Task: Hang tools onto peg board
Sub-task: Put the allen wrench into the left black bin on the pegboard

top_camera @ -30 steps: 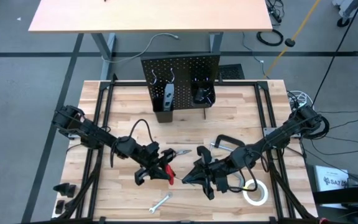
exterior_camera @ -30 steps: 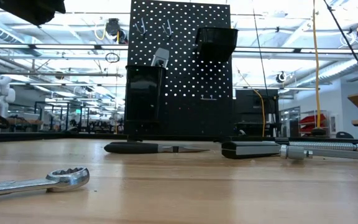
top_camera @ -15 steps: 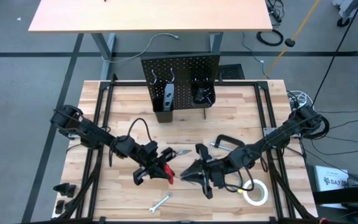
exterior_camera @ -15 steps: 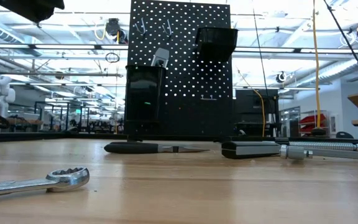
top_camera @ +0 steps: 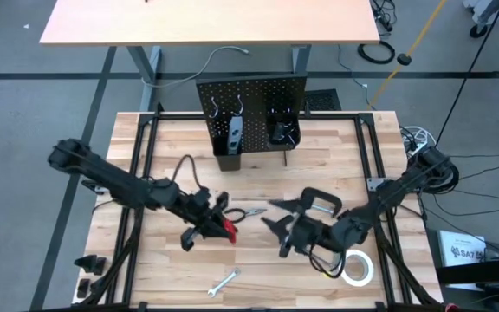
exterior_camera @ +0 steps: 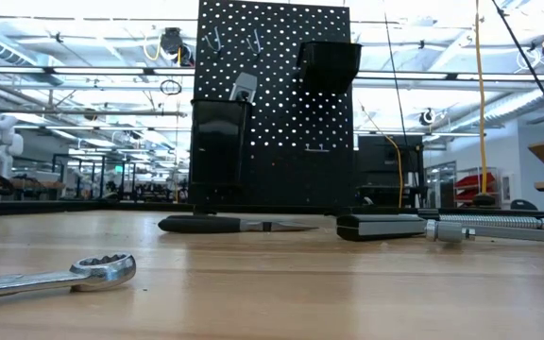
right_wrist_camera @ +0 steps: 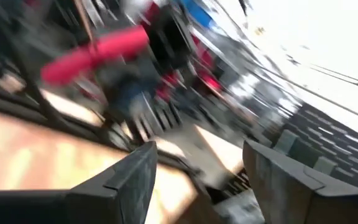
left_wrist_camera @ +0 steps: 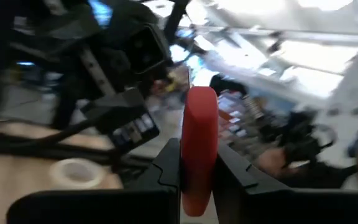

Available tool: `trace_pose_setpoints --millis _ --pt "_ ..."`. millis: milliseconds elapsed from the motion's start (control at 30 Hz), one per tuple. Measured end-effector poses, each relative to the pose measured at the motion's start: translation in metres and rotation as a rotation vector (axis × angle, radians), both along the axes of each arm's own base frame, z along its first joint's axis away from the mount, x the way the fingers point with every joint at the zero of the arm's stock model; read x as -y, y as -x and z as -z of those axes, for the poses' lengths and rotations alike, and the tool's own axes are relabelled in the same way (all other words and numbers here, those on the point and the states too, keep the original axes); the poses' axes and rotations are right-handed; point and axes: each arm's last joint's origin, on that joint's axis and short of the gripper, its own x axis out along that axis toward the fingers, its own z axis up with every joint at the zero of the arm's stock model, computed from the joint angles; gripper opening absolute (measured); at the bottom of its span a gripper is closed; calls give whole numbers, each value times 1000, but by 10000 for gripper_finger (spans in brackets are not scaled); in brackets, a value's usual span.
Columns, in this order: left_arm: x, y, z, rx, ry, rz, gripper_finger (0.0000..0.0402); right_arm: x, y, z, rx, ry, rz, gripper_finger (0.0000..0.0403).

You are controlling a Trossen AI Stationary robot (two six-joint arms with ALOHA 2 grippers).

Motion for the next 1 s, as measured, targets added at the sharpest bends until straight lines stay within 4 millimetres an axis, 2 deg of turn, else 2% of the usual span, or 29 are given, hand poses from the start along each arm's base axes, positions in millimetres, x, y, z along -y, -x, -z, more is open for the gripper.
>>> trace_pose_setpoints --millis 167,333,433,533,733,833,1000 --pt "-21 32 -23 -126 -117 -187 47 -5 14 -3 -86 82 212 237" --pt "-43 62 -56 -366 -285 -447 47 0 18 -2 -187 147 417 232" --pt "-54 72 -81 -471 -358 -524 47 4 16 -1 -212 161 463 232" --pt "-64 78 -107 -534 -415 -566 47 8 14 0 -215 163 474 231" --pt "-85 82 -138 -692 -494 -654 47 17 8 0 -227 168 509 231" --pt "-95 79 -143 -779 -546 -684 47 20 6 3 -239 178 520 231" --pt "-112 65 -139 -938 -632 -715 47 27 3 9 -264 196 544 231"
